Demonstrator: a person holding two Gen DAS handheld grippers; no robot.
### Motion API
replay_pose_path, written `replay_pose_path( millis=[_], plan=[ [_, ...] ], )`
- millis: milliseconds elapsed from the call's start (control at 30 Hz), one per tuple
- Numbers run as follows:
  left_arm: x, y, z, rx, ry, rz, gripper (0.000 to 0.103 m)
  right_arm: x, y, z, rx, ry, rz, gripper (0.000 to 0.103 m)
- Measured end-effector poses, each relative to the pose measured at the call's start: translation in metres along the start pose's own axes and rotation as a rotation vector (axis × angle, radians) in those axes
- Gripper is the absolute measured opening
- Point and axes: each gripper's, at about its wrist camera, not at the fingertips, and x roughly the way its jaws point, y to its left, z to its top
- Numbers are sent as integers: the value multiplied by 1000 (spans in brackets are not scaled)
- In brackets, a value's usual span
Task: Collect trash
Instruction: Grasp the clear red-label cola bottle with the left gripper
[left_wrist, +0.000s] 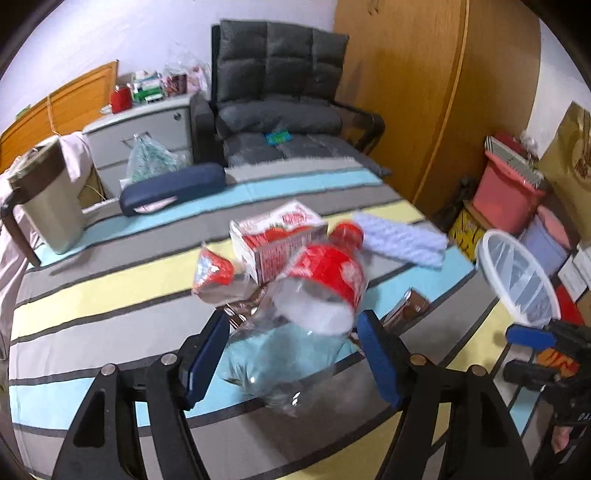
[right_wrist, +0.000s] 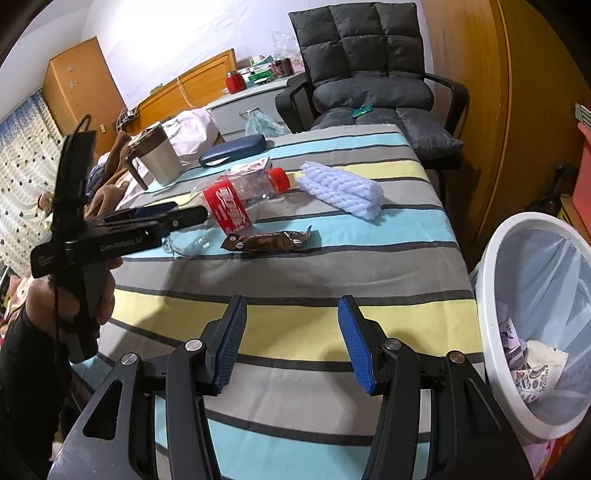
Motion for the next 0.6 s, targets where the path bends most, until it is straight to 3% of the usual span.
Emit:
replay_pose_path(
  millis=[167,300,600],
  plan=[
    [12,-6,-9,11,48,-6,74,5,-3,0,7,10,0,54],
    [8,-4,-15,-33,43,-27,68,3,-4,0,14,13,-1,54],
    [-39,8,-56,-180,-23,59,67,10,2,4,19,23,9,54]
  ],
)
